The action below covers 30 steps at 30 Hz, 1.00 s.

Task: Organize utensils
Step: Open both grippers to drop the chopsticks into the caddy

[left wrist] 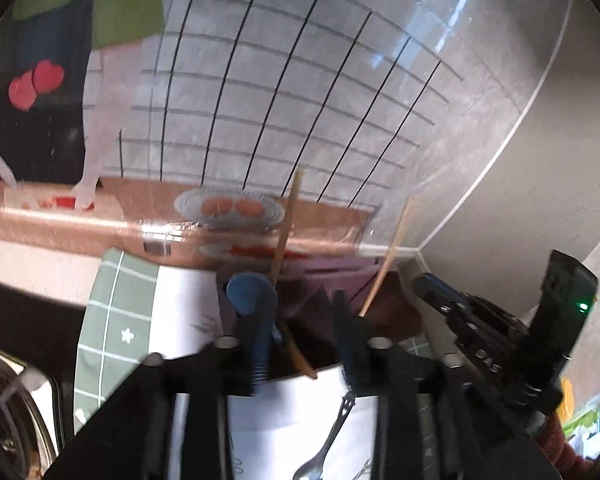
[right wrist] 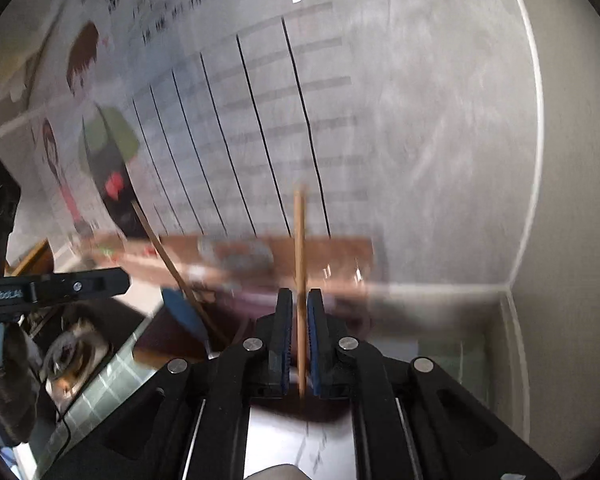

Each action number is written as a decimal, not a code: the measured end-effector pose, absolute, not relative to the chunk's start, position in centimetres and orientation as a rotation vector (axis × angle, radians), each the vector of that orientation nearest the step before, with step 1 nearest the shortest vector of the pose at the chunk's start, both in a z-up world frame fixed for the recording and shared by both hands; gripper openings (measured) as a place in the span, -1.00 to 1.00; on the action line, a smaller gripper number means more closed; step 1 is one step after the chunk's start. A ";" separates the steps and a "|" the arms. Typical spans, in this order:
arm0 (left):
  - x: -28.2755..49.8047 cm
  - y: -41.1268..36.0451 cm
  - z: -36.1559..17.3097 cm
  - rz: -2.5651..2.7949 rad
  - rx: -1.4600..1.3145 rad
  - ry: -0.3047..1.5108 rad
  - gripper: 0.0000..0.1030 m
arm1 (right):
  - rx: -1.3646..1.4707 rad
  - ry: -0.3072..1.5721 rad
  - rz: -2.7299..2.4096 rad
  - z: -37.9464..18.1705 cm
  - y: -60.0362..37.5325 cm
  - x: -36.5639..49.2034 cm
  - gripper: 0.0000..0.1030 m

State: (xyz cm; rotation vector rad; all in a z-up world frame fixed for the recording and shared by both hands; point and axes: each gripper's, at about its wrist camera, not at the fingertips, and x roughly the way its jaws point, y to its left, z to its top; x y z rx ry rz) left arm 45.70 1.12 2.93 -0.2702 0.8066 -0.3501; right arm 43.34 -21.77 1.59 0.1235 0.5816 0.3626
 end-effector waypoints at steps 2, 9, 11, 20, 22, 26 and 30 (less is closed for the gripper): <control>44.9 1.3 3.1 -0.341 -0.262 0.807 -0.21 | 0.114 0.606 0.348 1.6 -22.0 42.4 -0.81; 40.2 2.9 3.9 -0.287 -0.201 0.813 0.03 | 0.060 0.679 0.357 3.3 -22.2 37.8 -0.64; 38.4 3.8 3.5 -0.269 -0.201 0.824 0.06 | 0.062 0.715 0.383 3.4 -22.1 36.2 -0.58; 30.7 7.2 -2.8 -0.234 -0.176 0.982 0.08 | 0.036 0.993 0.577 -3.4 -16.2 28.9 -0.50; 29.6 8.1 -3.9 -0.214 -0.178 1.004 0.08 | -0.031 1.029 0.615 -5.2 -14.5 26.7 -0.50; 27.8 10.6 -5.6 -0.168 -0.219 1.029 0.08 | -0.114 1.087 0.723 -7.4 -11.7 22.7 -0.50; 26.5 12.5 -6.2 -0.135 -0.259 1.028 0.08 | -0.145 1.139 0.788 -8.8 -9.4 20.1 -0.50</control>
